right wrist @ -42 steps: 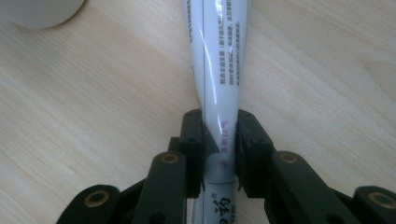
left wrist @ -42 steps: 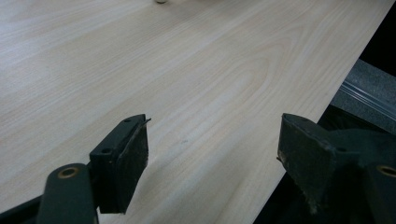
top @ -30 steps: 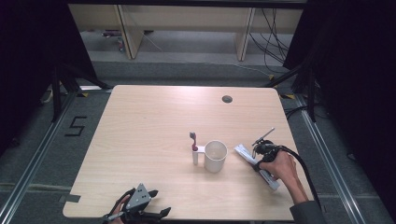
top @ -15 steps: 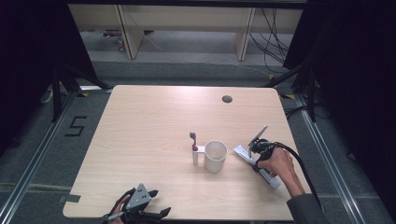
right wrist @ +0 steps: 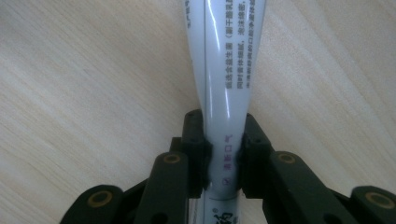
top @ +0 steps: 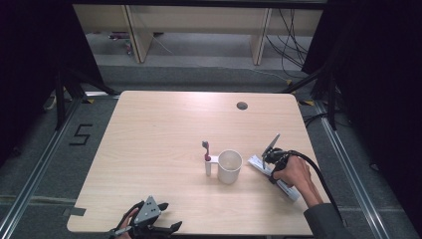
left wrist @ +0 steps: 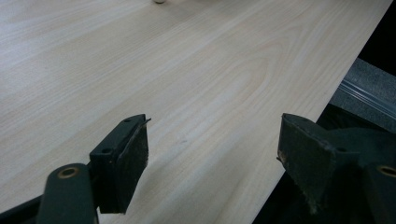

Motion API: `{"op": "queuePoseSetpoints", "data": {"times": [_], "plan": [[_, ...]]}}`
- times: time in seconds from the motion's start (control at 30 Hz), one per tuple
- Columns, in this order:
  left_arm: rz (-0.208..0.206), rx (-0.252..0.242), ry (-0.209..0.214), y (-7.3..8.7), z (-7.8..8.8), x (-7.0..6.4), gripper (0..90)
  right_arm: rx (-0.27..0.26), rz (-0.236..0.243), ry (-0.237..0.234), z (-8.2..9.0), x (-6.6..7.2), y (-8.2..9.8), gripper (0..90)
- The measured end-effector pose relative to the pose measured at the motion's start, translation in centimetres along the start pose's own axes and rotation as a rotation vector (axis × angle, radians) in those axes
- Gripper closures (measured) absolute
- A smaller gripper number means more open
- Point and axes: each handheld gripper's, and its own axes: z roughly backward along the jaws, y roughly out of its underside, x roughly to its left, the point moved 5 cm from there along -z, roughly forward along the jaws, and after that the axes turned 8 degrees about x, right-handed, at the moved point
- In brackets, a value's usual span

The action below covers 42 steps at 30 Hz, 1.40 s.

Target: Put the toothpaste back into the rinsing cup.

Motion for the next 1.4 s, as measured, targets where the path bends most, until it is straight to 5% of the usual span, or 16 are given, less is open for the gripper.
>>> {"op": "queuePoseSetpoints", "data": {"times": [0.1, 0.17, 0.27, 0.3, 0.47, 0.77, 1.17, 1.2, 1.4], "plan": [[0.004, 0.003, -0.005, 0.0, 0.1, 0.0, 24.0, -0.008, 0.041, 0.019, 0.0, -0.4, 0.1, 76.4], [0.001, 0.006, -0.002, 0.0, 0.1, 0.0, 24.0, -0.008, 0.007, 0.005, 0.3, -0.4, 0.3, 76.5], [0.004, 0.003, -0.006, 0.0, 0.2, 0.1, 24.0, -0.049, 0.04, 0.014, 0.6, -1.2, 0.8, 76.6], [-0.01, 0.021, -0.012, 0.0, 0.2, 0.2, 24.0, -0.064, 0.014, 0.003, 1.1, -1.2, 1.0, 76.7], [-0.01, 0.016, -0.005, 0.0, 0.2, 0.1, 24.0, -0.193, 0.042, -0.004, 2.7, -2.1, 1.5, 76.8], [-0.005, 0.014, -0.004, 0.0, 0.1, 0.2, 24.1, -0.377, -0.021, -0.039, 5.2, -2.8, 1.9, 76.9], [0.005, 0.006, 0.003, 0.0, 0.0, 0.2, 24.0, -0.76, -0.011, -0.063, 8.7, -2.8, 0.3, 77.0], [0.004, 0.007, 0.004, 0.0, 0.0, 0.2, 24.0, -0.78, -0.041, -0.1, 8.8, -2.3, 0.2, 77.0], [0.021, -0.002, 0.011, 0.0, 0.1, 0.1, 24.0, -0.847, -0.041, -0.094, 9.5, -2.3, -0.2, 77.0]]}}
